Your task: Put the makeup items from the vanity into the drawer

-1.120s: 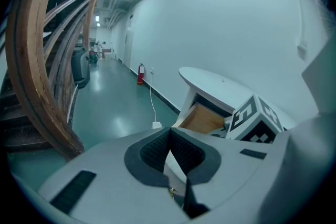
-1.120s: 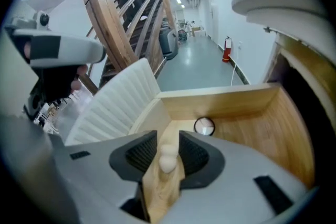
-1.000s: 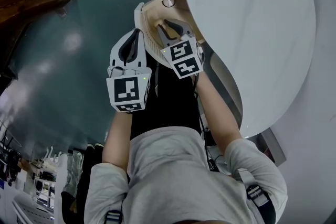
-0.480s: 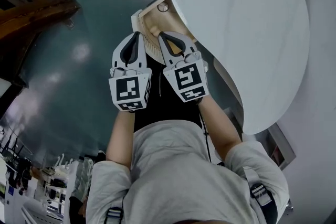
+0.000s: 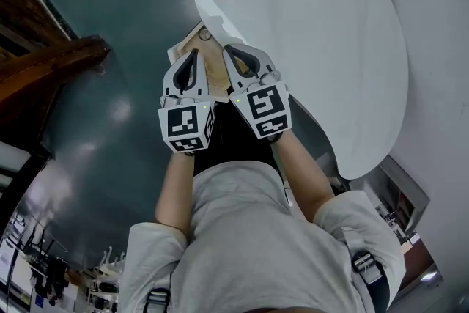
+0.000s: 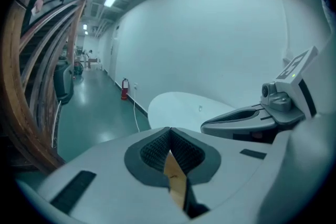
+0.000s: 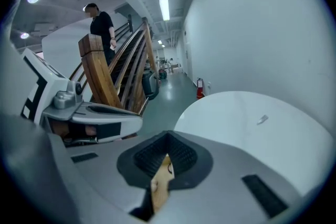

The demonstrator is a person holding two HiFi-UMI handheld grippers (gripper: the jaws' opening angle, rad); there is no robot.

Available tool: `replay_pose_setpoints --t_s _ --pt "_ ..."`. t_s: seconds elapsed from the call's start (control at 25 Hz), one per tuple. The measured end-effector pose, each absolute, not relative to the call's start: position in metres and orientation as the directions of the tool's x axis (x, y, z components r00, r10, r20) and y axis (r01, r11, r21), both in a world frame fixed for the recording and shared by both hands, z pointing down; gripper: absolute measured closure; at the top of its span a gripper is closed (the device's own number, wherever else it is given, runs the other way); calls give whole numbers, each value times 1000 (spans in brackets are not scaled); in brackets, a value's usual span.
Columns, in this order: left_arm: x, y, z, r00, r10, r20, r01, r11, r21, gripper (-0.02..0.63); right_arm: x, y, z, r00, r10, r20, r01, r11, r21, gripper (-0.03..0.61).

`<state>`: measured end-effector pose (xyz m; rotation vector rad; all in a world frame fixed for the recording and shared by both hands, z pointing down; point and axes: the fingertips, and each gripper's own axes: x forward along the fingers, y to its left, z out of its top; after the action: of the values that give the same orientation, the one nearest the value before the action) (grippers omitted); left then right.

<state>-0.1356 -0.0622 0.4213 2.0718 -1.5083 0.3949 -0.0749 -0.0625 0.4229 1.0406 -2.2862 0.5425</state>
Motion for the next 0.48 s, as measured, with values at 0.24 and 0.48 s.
replay_pose_setpoints --t_s 0.24,0.48 --pt "-92 -78 403 406 -758 510 -913 -313 262 607 -25 -77 399 -455 -620 639 -847 522 -98 565" --pt "-39 -99 385 491 -722 487 -871 -418 259 607 39 -93 389 -348 -673 652 -915 394 -82 565"
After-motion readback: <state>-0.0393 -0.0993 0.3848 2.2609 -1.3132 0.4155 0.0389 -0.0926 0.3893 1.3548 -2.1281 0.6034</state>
